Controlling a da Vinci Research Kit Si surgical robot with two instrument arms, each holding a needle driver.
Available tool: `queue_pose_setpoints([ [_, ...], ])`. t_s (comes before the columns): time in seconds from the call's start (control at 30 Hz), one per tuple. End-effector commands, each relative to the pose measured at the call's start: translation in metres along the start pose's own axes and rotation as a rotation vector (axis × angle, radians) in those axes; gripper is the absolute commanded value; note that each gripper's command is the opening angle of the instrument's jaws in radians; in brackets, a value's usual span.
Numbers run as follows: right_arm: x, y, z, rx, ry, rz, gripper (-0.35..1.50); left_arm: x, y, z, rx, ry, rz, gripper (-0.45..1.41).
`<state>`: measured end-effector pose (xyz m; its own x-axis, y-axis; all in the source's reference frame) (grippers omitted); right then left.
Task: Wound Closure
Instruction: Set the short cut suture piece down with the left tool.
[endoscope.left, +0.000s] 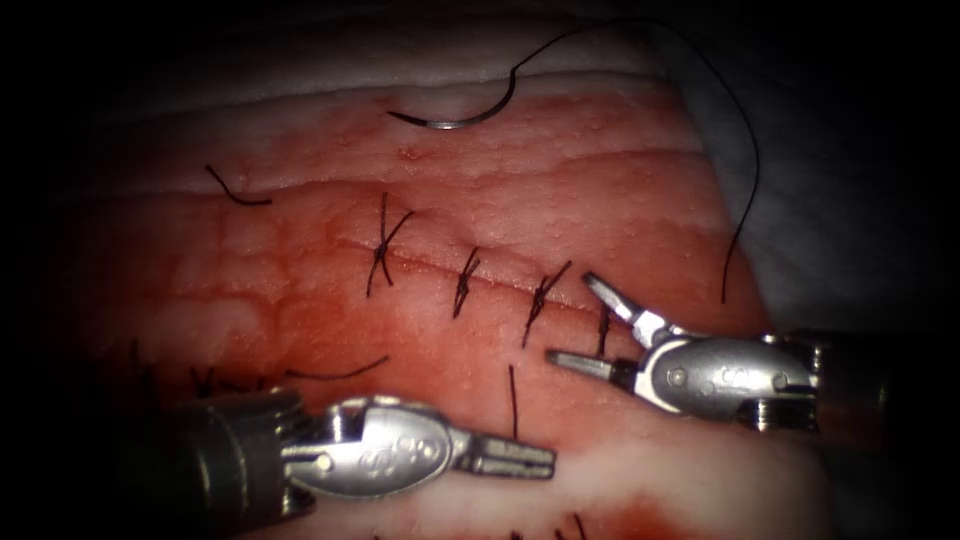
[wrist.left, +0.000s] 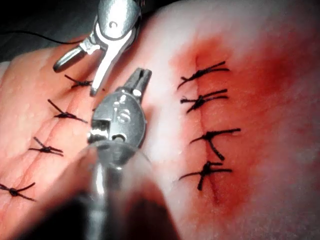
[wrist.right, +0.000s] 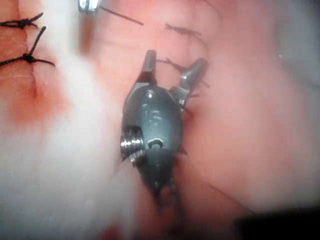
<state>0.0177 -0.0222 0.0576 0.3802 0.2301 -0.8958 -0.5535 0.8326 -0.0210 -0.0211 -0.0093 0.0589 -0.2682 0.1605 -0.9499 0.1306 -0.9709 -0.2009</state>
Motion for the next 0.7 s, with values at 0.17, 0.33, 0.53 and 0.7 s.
queue_pose_setpoints([
  [0.17,-0.0004,0.0017,-0.0019,-0.045,-0.012,0.007,1.15,-0.0031,0.0004,-0.0018,0.025,-0.037,-0.024,-0.45],
  [0.33,-0.0007,0.0020,-0.0022,-0.052,-0.018,0.005,1.11,-0.0065,0.0011,-0.0014,0.014,-0.079,-0.068,-0.45],
  [0.53,-0.0007,0.0020,-0.0023,-0.055,-0.021,0.004,1.06,-0.0110,0.0018,-0.0008,0.005,-0.120,-0.173,-0.32],
  [0.7,-0.0009,0.0017,-0.0024,-0.056,-0.019,0.002,1.01,-0.0137,0.0019,-0.0010,-0.016,-0.134,-0.282,0.15],
])
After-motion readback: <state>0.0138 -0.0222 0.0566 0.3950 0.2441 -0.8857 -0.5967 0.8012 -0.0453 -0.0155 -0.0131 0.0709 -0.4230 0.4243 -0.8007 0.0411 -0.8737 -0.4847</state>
